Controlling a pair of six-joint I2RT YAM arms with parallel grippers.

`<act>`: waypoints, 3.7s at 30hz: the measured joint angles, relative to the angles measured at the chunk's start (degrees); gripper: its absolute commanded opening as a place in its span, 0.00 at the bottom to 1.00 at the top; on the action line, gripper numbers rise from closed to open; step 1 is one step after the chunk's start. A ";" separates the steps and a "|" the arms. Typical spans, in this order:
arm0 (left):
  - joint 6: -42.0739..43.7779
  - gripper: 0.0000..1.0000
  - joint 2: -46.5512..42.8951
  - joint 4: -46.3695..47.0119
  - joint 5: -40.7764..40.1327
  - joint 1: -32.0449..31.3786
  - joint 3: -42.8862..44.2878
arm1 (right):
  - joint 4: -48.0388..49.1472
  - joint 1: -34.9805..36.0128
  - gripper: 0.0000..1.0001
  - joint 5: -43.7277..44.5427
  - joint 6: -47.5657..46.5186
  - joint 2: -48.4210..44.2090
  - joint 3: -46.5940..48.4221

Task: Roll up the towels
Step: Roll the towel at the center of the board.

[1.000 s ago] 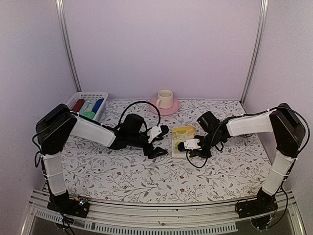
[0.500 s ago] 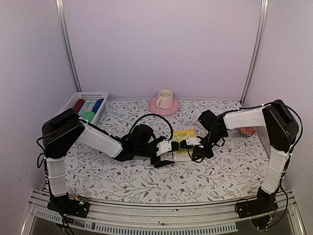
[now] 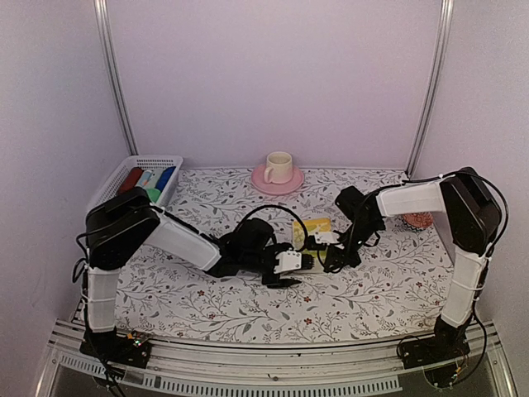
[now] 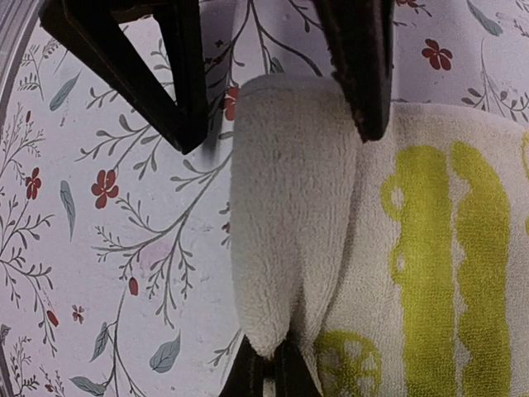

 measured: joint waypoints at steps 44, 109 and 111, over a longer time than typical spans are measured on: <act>-15.32 0.00 5.75 -16.22 12.20 3.93 12.66 | -2.19 -5.42 0.25 -4.98 -3.82 -7.26 -2.10; -33.66 0.82 0.79 -16.02 21.46 12.48 6.91 | 18.38 -0.02 0.08 5.07 -2.19 -6.08 -10.88; -31.56 0.82 -1.73 -13.75 19.87 12.44 3.39 | 17.40 -0.04 0.08 4.74 -2.21 -5.75 -10.27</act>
